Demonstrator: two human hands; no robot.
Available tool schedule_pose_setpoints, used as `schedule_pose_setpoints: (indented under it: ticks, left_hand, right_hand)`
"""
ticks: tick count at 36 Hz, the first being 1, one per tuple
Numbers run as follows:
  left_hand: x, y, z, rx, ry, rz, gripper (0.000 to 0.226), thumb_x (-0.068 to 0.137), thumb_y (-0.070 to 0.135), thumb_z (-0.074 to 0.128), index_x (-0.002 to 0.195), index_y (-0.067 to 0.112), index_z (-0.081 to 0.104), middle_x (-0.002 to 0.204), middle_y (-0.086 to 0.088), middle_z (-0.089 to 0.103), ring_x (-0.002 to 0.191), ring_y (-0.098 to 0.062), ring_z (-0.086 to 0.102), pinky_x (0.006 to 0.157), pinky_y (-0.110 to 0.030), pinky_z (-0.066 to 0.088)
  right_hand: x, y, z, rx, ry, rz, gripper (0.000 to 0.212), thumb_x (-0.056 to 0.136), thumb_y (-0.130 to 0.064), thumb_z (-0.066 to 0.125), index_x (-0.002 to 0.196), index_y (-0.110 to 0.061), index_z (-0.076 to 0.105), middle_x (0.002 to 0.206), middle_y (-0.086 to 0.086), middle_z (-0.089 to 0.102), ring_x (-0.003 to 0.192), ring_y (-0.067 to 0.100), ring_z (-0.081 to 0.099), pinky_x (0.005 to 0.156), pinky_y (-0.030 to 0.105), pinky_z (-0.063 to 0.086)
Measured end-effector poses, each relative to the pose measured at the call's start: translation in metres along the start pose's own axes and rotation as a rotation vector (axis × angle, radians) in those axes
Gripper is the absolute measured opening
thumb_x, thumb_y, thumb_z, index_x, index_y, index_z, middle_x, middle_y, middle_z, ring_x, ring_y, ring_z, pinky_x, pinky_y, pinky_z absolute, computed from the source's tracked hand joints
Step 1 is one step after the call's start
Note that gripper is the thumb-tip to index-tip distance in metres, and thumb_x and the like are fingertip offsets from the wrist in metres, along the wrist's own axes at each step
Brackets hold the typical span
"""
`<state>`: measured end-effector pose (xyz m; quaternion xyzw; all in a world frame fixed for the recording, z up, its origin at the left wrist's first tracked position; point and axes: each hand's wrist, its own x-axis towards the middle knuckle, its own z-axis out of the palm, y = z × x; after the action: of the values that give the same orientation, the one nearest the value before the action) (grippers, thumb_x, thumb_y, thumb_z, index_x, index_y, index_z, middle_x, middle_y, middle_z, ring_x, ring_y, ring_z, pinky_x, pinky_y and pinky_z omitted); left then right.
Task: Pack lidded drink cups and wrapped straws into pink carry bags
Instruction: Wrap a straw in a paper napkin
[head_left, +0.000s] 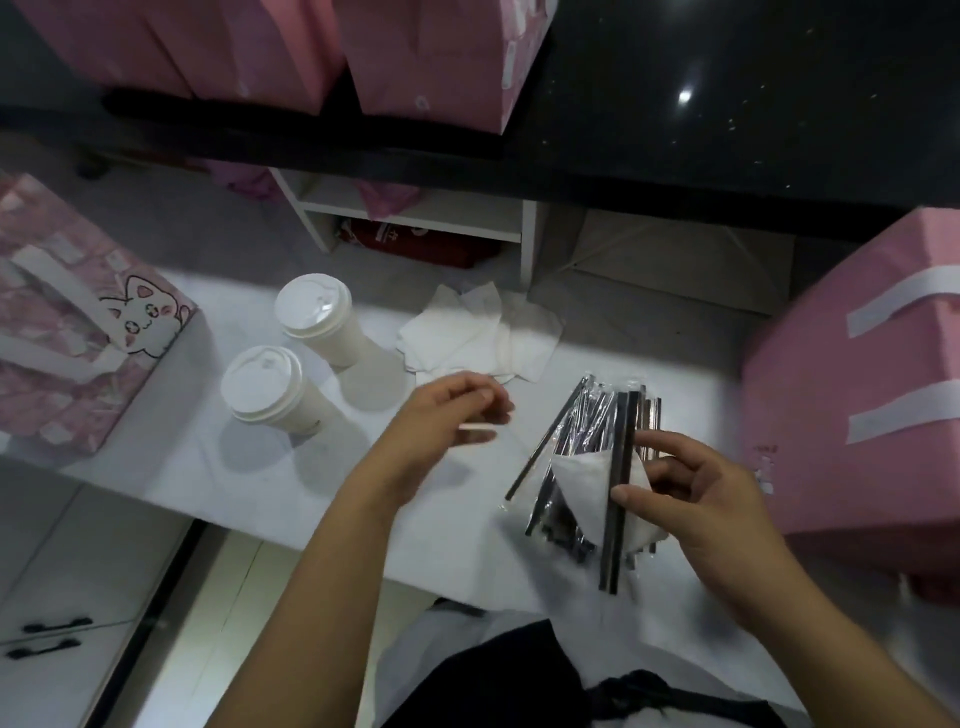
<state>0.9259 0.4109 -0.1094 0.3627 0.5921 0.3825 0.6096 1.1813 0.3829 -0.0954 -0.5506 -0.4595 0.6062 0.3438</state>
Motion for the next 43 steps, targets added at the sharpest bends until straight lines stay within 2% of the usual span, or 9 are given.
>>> schedule_pose_setpoints:
  ticks: [3,8,20,24,27,30,35,38,43]
  left_hand:
    - [0.043,-0.010,-0.031,0.430,0.364,0.094,0.011,0.090,0.017,0.066,0.100,0.020,0.070,0.099,0.004,0.071,0.098,-0.016,0.066,0.088,-0.036,0.051]
    - [0.099,-0.026,-0.054,0.830,0.390,0.221,0.038,0.086,0.023,0.071,0.122,0.019,0.062,0.128,-0.002,0.058,0.113,-0.019,0.056,0.086,-0.023,0.036]
    - [0.133,-0.050,-0.065,0.875,0.433,0.277,0.018,0.092,0.030,0.060,0.108,0.023,0.065,0.117,0.004,0.060,0.106,-0.016,0.057,0.085,-0.030,0.045]
    - [0.118,-0.038,-0.064,0.755,0.489,0.303,0.017,0.095,0.027,0.057,0.106,0.019,0.068,0.109,0.010,0.060,0.099,-0.009,0.056,0.082,-0.022,0.038]
    - [0.092,-0.015,-0.053,0.636,0.499,0.386,0.014,0.093,0.022,0.062,0.102,0.016,0.070,0.106,0.016,0.060,0.100,-0.005,0.055,0.085,-0.018,0.039]
    - [0.062,0.007,-0.034,0.466,0.264,0.366,0.008,0.092,0.019,0.066,0.096,0.018,0.072,0.103,0.020,0.067,0.095,-0.003,0.064,0.083,-0.018,0.049]
    - [0.021,0.020,-0.002,0.207,-0.489,0.159,0.012,0.094,0.005,0.062,0.093,0.014,0.071,0.092,0.009,0.073,0.079,-0.004,0.063,0.070,-0.016,0.049]
    - [0.015,0.012,0.008,0.162,-0.684,0.126,0.008,0.094,0.005,0.062,0.096,0.010,0.068,0.085,0.004,0.068,0.077,-0.009,0.060,0.070,-0.021,0.047]
    - [0.019,0.002,0.015,0.084,-0.734,0.068,0.009,0.085,0.015,0.061,0.093,0.014,0.067,0.082,0.007,0.066,0.074,-0.008,0.057,0.067,-0.022,0.044]
  right_hand:
    - [-0.005,0.002,-0.005,-0.098,0.013,-0.050,0.031,0.077,0.001,0.078,0.092,-0.026,0.076,0.085,0.010,0.074,0.083,0.033,0.071,0.074,0.038,0.058]
    - [-0.010,-0.002,-0.001,-0.295,0.021,-0.176,0.032,0.080,0.000,0.076,0.085,-0.032,0.078,0.085,-0.005,0.075,0.081,0.015,0.070,0.075,0.031,0.056]
    - [-0.019,0.000,0.002,-0.497,0.139,-0.310,0.032,0.081,0.000,0.075,0.086,-0.031,0.073,0.090,-0.013,0.069,0.086,0.009,0.065,0.072,0.012,0.045]
    - [-0.018,0.001,0.005,-0.512,0.178,-0.315,0.036,0.078,-0.003,0.078,0.087,-0.038,0.072,0.103,-0.017,0.068,0.102,0.007,0.064,0.087,0.015,0.047]
    - [-0.016,-0.002,0.009,-0.552,0.168,-0.301,0.013,0.078,-0.031,0.072,0.085,-0.042,0.071,0.121,-0.021,0.063,0.130,0.006,0.049,0.104,0.023,0.037]
    - [-0.016,-0.008,0.013,-0.623,0.128,-0.269,0.010,0.077,-0.034,0.074,0.083,-0.042,0.072,0.140,-0.026,0.050,0.145,0.003,0.027,0.112,0.033,0.023]
    - [-0.017,-0.023,0.023,-0.572,0.045,-0.253,0.012,0.074,-0.030,0.078,0.083,-0.038,0.074,0.148,-0.030,0.040,0.148,0.000,0.016,0.117,0.042,0.019]
    - [-0.014,-0.027,0.028,-0.421,0.034,-0.197,0.013,0.076,-0.017,0.081,0.082,-0.028,0.077,0.141,-0.023,0.052,0.141,0.002,0.036,0.115,0.041,0.031]
    - [-0.017,-0.023,0.036,-0.131,0.158,-0.109,0.025,0.079,0.011,0.072,0.087,-0.013,0.078,0.091,0.007,0.074,0.087,0.027,0.068,0.083,0.047,0.055]
